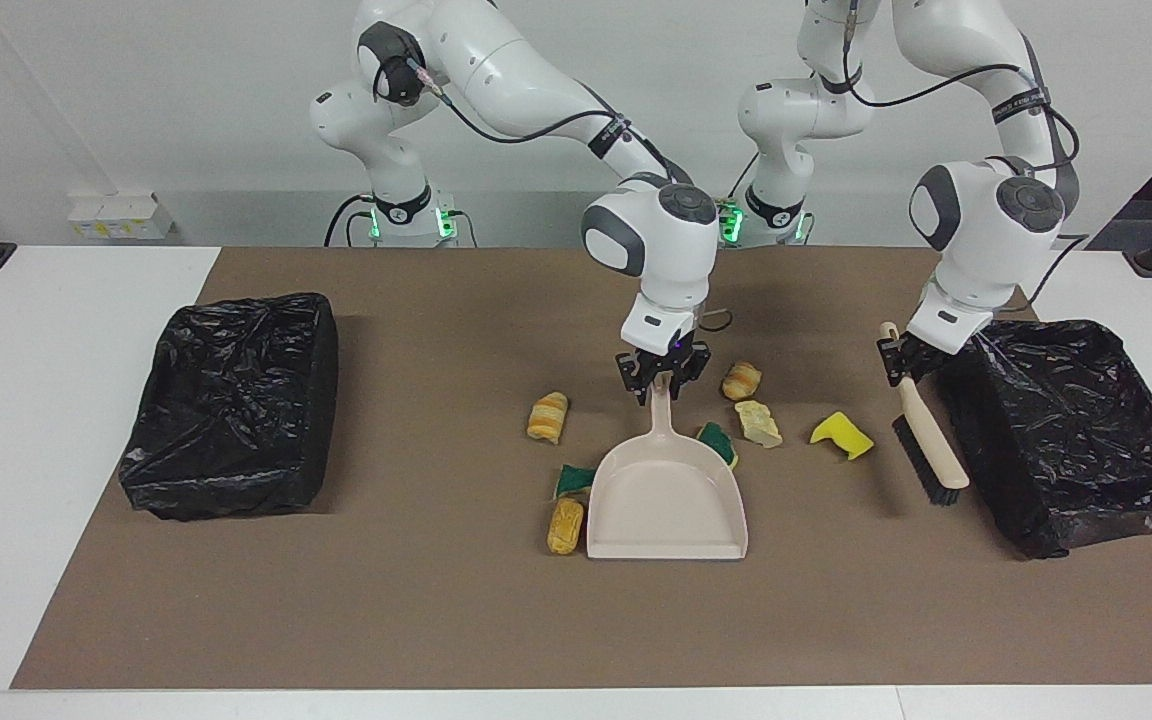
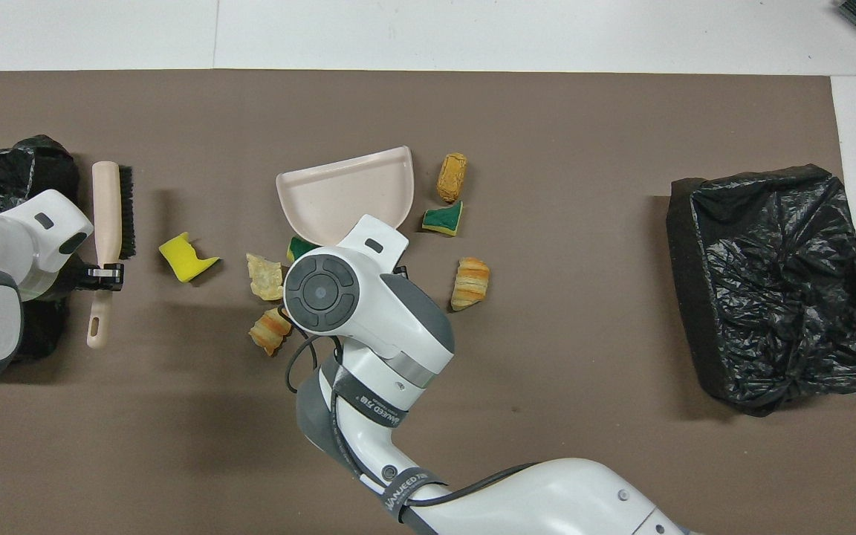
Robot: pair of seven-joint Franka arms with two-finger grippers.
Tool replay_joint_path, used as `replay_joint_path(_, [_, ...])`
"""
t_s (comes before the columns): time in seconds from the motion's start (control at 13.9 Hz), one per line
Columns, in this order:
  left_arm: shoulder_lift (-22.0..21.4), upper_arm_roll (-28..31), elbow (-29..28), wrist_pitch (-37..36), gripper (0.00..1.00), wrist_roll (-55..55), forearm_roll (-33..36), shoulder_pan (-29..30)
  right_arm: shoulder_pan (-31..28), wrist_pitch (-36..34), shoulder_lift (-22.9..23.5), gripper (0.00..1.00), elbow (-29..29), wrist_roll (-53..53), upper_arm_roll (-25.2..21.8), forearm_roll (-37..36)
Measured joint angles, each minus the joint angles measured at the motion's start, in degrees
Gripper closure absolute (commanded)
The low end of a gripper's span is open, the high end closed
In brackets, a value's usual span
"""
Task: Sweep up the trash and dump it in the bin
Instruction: 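Set the dustpan with the right gripper beside the trash, opening facing it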
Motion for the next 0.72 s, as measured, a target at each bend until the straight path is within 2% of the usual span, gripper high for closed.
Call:
replay_joint_path(0.22, [0.05,0.00,-0.07,-2.01,1.00,0.00,0.00,0.05,-0.81,-0.59,-1.11,1.00,0.04,-3.31,-0.26,0.00])
replay_joint_path(0.51, [0.27,-0.08,-0.60,-3.06,1.00,0.00,0.00,0.06,-4.34,-3.45,-4.43,1.00,-0.36,-17.69,-0.32,0.16])
replay_joint_path(0.72, [0.28,-0.61,-0.65,-5.29,1.00,0.03,0.00,0.04,-8.55,-10.43,-8.18,1.00,-0.75,-33.69,-0.31,0.70])
